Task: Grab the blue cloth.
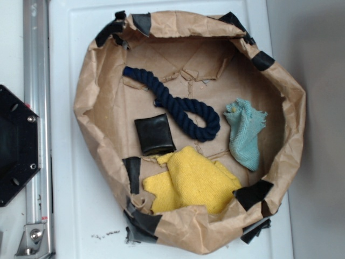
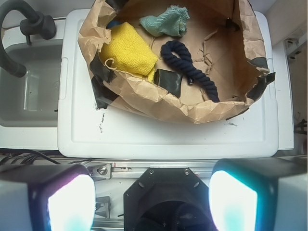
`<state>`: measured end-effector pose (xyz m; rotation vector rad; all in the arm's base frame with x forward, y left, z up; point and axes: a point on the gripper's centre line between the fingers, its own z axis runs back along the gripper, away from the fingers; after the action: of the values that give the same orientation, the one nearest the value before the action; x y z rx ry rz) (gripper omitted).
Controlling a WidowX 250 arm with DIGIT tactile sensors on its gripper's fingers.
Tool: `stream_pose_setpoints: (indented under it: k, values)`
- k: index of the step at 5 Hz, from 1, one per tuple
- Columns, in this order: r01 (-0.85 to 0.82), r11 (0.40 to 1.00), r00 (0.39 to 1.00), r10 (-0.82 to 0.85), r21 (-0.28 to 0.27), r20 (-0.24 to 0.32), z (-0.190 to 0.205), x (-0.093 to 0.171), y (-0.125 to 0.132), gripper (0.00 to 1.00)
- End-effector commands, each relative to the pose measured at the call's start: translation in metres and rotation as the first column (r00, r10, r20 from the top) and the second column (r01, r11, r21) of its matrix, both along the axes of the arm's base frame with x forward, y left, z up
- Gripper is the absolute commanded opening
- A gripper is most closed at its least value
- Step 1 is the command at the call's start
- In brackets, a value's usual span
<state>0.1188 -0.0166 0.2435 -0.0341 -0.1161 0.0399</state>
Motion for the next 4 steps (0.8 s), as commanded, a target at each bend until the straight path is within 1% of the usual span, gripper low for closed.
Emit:
stream_pose_setpoints:
  k: [1, 2, 3, 4]
  values:
    - [0.0, 1.0, 1.0, 0.0, 0.0, 0.0, 0.0, 0.0, 0.0, 1.0]
    - [-0.069, 0.995, 0.998, 0.069, 0.068, 0.009, -0.048, 0.05, 0.021, 1.0]
    - [-0.099, 0.992, 0.994, 0.101, 0.078, -0.031, -0.084, 0.089, 0.034, 1.0]
    - [-0.049, 0.998, 0.999, 0.048, 0.043, 0.027, -0.112, 0.122, 0.035, 1.0]
